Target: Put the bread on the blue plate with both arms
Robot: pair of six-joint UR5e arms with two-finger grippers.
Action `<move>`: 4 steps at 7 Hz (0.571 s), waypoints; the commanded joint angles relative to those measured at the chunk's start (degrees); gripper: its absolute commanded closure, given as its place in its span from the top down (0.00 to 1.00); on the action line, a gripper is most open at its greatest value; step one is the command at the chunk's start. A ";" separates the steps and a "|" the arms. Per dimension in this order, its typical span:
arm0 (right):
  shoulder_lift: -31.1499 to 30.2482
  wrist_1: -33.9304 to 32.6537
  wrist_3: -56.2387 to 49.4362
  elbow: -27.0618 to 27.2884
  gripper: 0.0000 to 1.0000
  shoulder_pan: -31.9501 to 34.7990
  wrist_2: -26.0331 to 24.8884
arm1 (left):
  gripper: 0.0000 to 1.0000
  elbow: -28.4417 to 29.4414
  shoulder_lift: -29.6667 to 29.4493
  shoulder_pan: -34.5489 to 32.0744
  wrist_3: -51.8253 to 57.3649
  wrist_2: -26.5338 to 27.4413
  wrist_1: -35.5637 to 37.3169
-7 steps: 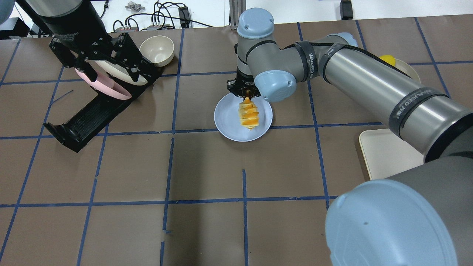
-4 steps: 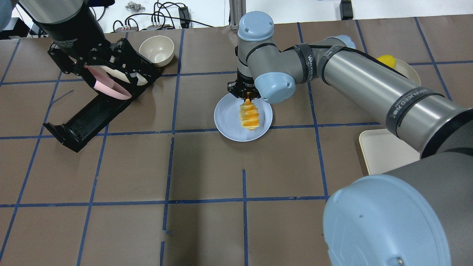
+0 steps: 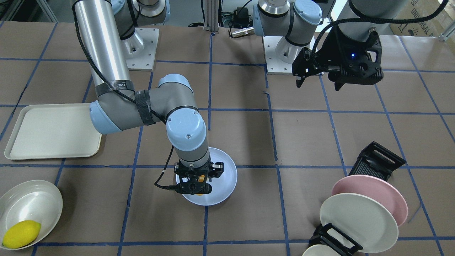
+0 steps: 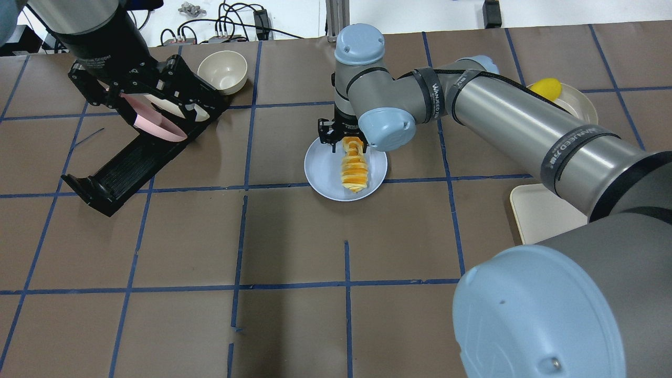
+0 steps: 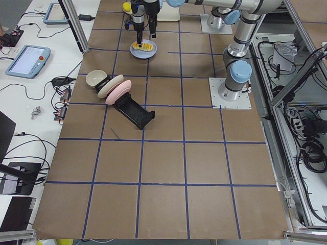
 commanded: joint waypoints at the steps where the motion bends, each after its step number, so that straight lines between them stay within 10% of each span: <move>1: -0.26 0.71 0.38 -0.41 1.00 0.41 -0.37 | 1.00 -0.01 0.00 -0.01 -0.26 0.00 0.00; 4: -3.68 3.94 -5.98 -6.35 1.00 -3.79 -7.55 | 1.00 -0.01 0.00 0.16 0.89 0.00 0.00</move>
